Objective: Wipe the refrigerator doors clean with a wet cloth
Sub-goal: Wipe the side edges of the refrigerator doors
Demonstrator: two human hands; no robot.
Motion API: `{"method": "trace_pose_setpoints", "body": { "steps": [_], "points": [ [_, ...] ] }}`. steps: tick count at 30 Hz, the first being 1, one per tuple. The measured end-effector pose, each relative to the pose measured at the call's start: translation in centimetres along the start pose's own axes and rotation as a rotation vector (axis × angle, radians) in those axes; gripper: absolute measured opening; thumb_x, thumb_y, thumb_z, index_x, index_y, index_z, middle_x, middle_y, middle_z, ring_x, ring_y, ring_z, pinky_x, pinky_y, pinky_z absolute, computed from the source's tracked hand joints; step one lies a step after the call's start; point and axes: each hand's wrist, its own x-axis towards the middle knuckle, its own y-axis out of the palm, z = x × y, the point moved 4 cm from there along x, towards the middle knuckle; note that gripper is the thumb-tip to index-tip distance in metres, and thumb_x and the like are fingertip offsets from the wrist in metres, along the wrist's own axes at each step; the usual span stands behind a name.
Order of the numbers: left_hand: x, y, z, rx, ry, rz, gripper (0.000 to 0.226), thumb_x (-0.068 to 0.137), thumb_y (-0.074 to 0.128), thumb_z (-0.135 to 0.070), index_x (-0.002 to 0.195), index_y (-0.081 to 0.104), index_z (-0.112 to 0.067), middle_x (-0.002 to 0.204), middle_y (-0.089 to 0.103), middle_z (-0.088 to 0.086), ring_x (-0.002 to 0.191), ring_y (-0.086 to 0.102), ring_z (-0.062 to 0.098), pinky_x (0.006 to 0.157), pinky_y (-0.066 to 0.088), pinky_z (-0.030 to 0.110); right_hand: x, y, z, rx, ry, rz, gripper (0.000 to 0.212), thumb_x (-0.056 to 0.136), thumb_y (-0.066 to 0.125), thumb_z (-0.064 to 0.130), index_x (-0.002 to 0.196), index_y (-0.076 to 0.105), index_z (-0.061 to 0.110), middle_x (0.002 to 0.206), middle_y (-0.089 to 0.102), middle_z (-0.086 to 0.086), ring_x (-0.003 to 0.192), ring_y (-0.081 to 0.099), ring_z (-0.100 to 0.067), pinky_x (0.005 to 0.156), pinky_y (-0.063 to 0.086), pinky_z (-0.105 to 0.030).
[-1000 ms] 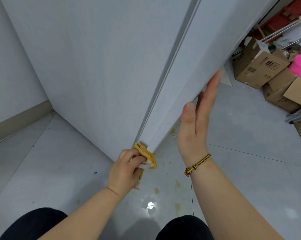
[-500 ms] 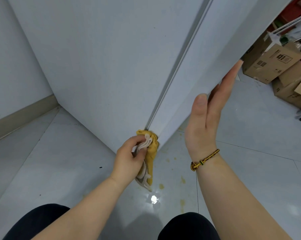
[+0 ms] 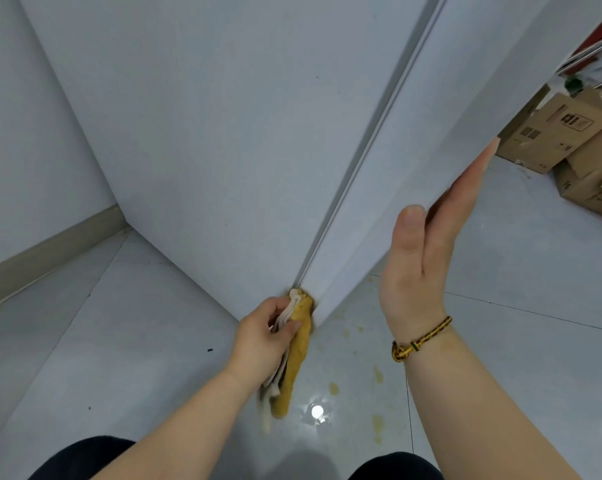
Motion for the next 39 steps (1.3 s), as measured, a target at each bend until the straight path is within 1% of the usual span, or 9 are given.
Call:
{"method": "trace_pose_setpoints", "body": {
  "steps": [3,6,10,14,19,25,32,36,39],
  "points": [
    [0.1,0.5,-0.1,-0.213,-0.069,-0.053,0.029,0.083,0.057,0.004,0.08,0.055,-0.024,0.074,0.061,-0.006,0.058,0.058,-0.006,0.056,0.044,0.004,0.0,0.1,-0.3,-0.025,-0.024,0.011,0.077,0.095,0.026,0.045,0.137,-0.009,-0.008,0.148,-0.007,-0.033,0.141,-0.002,-0.038,0.116,0.004,-0.054],
    [0.6,1.0,1.7,-0.237,-0.197,-0.053,0.021,0.087,0.055,-0.001,0.085,0.055,-0.021,0.082,0.063,-0.001,0.073,0.061,0.01,0.061,0.048,0.009,-0.1,-0.2,-0.5,-0.065,-0.049,-0.003,0.077,0.095,0.027,0.044,0.136,-0.008,-0.011,0.147,-0.002,-0.036,0.14,0.001,-0.043,0.116,0.008,-0.051],
    [0.3,0.2,5.4,-0.257,-0.479,-0.232,0.021,0.088,0.055,-0.007,0.109,0.057,-0.001,0.11,0.062,0.02,0.101,0.059,0.033,0.092,0.047,0.039,-0.2,-1.0,-0.1,-0.125,-0.042,0.047,0.078,0.095,0.03,0.042,0.137,-0.003,-0.014,0.146,0.004,-0.037,0.139,0.007,-0.046,0.113,0.013,-0.058],
    [-0.7,0.4,5.8,-0.343,-0.615,-0.286,0.023,0.089,0.054,-0.007,0.111,0.055,0.002,0.098,0.061,0.019,0.093,0.058,0.032,0.091,0.047,0.043,-0.1,-0.7,0.0,-0.101,-0.021,0.051,0.08,0.094,0.03,0.043,0.136,-0.006,-0.015,0.146,-0.001,-0.037,0.139,0.002,-0.046,0.114,0.009,-0.056],
    [-1.6,2.7,2.5,-0.496,-0.547,-0.228,0.011,0.088,0.055,-0.003,0.097,0.055,-0.009,0.077,0.058,0.004,0.076,0.057,0.024,0.074,0.049,0.034,-0.1,-0.3,0.4,-0.053,0.006,0.051,0.08,0.094,0.032,0.039,0.136,-0.009,-0.016,0.147,-0.004,-0.036,0.139,-0.001,-0.045,0.113,0.007,-0.059],
    [-0.6,2.5,1.9,-0.465,-0.388,-0.272,0.025,0.086,0.056,0.001,0.094,0.062,-0.022,0.072,0.062,-0.003,0.064,0.057,0.013,0.058,0.049,0.015,-0.1,0.0,-0.2,-0.087,-0.017,0.025,0.082,0.094,0.03,0.039,0.133,-0.009,-0.021,0.144,-0.007,-0.039,0.139,-0.001,-0.037,0.117,0.005,-0.043],
    [0.9,2.7,5.6,-0.353,-0.617,-0.237,0.023,0.085,0.055,0.002,0.106,0.064,0.001,0.081,0.063,0.011,0.085,0.06,0.029,0.085,0.05,0.036,0.0,0.3,-0.8,-0.091,-0.059,0.033,0.085,0.095,0.028,0.042,0.13,-0.011,-0.025,0.141,-0.009,-0.043,0.137,-0.002,-0.045,0.117,0.004,-0.047],
    [0.3,2.3,3.7,-0.41,-0.518,-0.211,0.017,0.084,0.057,0.001,0.084,0.064,-0.015,0.072,0.062,0.001,0.075,0.059,0.024,0.079,0.049,0.033,0.0,0.2,-0.8,-0.091,-0.048,0.016,0.085,0.095,0.027,0.041,0.129,-0.01,-0.027,0.14,-0.011,-0.045,0.134,0.0,-0.029,0.115,0.002,-0.024],
    [0.4,2.2,3.4,-0.426,-0.484,-0.217,0.019,0.083,0.06,-0.001,0.077,0.062,-0.019,0.073,0.062,0.001,0.075,0.059,0.024,0.081,0.05,0.035,0.0,0.4,-0.7,-0.102,-0.04,0.004,0.087,0.094,0.026,0.043,0.128,-0.011,-0.028,0.139,-0.012,-0.046,0.136,-0.001,-0.036,0.118,0.001,-0.033]
  ]
}}
